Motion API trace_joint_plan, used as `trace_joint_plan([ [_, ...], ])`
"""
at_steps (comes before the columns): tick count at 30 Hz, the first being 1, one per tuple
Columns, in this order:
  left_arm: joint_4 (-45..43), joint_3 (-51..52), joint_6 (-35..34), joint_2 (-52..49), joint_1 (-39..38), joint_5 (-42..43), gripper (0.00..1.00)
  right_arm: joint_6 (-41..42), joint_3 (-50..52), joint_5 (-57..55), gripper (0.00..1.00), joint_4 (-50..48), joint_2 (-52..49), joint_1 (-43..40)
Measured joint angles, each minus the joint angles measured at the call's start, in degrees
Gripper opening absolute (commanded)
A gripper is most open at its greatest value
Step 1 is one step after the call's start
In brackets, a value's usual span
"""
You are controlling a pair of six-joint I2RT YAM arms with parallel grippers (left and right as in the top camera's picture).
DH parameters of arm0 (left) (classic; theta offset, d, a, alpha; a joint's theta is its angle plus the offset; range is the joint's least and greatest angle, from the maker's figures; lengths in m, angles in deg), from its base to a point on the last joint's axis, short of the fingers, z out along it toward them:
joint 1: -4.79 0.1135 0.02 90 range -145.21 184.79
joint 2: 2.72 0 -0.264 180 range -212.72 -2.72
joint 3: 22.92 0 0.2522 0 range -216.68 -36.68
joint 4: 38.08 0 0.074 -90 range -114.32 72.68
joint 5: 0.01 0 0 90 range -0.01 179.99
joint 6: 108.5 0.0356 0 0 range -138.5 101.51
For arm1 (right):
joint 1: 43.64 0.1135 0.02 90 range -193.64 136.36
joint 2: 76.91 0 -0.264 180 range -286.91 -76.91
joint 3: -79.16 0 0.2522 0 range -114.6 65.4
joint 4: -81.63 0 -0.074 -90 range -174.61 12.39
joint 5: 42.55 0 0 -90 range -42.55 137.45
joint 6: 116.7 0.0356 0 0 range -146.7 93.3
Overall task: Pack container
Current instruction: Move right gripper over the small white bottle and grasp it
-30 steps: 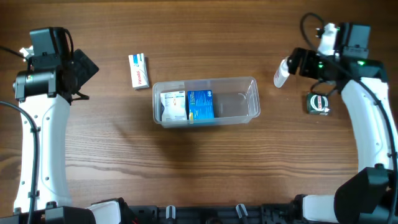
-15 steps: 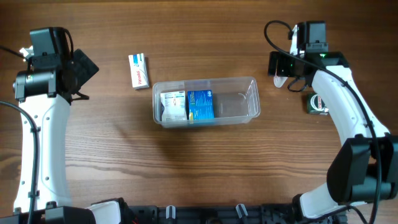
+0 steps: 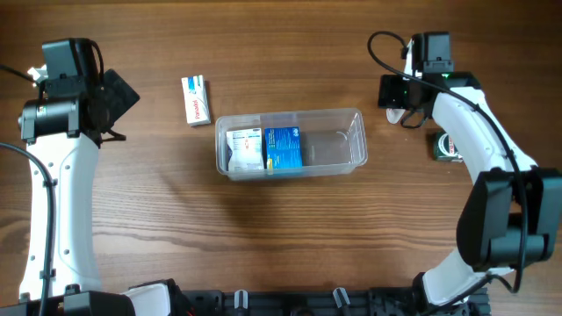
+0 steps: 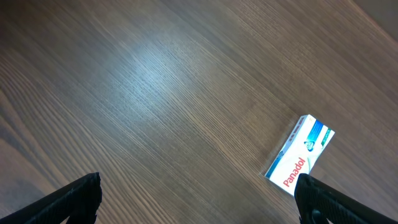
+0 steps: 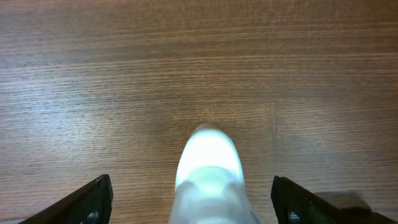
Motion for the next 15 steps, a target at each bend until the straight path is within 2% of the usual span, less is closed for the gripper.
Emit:
trace_joint_plan([
  [4,0.0,0.0,0.0,0.0,0.0,0.0,1.0,0.3,0.0,-0.2,0.73,-0.3,-0.5,0.0],
  [8,0.0,0.0,0.0,0.0,0.0,0.0,1.0,1.0,0.0,-1.1,0.54,-0.4,-0.5,0.0],
  [11,0.0,0.0,0.0,0.0,0.0,0.0,1.0,1.3,0.0,-1.4,0.45,-0.4,-0.6,0.0],
  [12,0.0,0.0,0.0,0.0,0.0,0.0,1.0,1.3,0.0,-1.4,0.38,-0.4,-0.6,0.0],
  [15,0.0,0.0,0.0,0.0,0.0,0.0,1.0,1.3,0.0,-2.2,0.35,-0.3,-0.6,0.0],
])
